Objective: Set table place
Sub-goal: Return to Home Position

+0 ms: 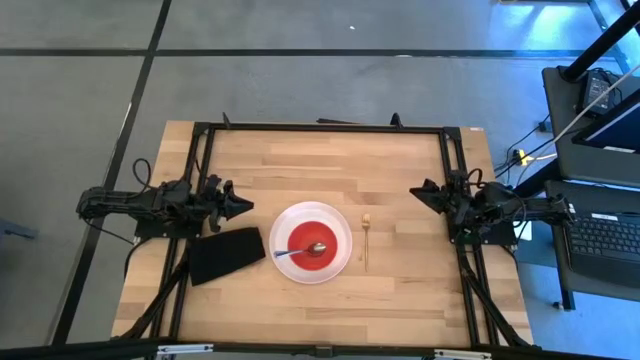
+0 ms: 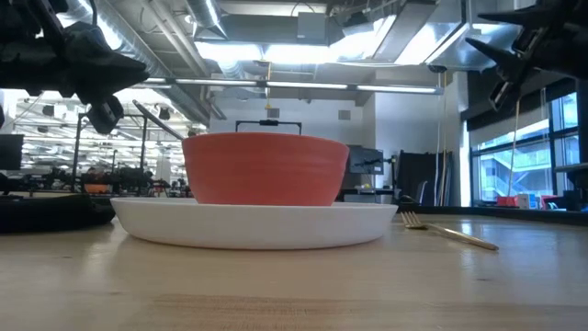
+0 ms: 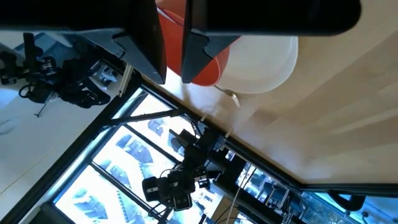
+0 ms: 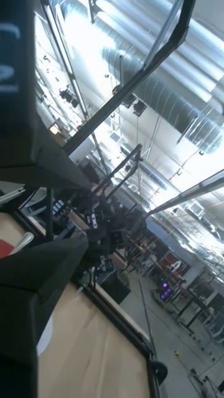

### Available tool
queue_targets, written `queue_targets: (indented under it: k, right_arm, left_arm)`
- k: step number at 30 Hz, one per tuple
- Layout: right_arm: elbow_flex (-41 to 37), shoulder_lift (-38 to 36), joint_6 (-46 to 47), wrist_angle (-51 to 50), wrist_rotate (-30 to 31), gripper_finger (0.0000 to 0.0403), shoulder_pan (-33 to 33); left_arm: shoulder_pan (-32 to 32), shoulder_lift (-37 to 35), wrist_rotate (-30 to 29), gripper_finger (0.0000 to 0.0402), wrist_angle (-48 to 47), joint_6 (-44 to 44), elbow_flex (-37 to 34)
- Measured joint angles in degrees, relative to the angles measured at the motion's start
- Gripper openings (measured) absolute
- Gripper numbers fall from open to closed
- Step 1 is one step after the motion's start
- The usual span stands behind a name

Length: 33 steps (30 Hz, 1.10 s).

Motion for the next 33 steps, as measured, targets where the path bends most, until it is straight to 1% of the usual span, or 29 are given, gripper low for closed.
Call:
queue_targets:
  k: [5, 28, 30, 33]
  right_arm:
    - [0.00, 0.00, -0.01, -2.05, -0.01, 0.0145, 0.00]
    - [0.00, 0.00, -0.85, -2.30, -0.11, 0.0145, 0.00]
    - [0.00, 0.00, -3.56, -2.61, -0.39, 0.0145, 0.00]
    - [0.00, -0.01, -15.16, -4.09, -1.40, 0.0145, 0.00]
  left_arm:
    - [-0.01, -0.03, 0.00, 0.0051, -0.01, 0.00, 0.00]
    - [-0.02, -0.03, 0.00, 0.0074, -0.03, 0.00, 0.00]
    - [-0.02, -0.03, 0.00, 0.0072, -0.03, 0.00, 0.00]
    - [0.00, -0.03, 0.00, 0.0067, -0.03, 0.00, 0.00]
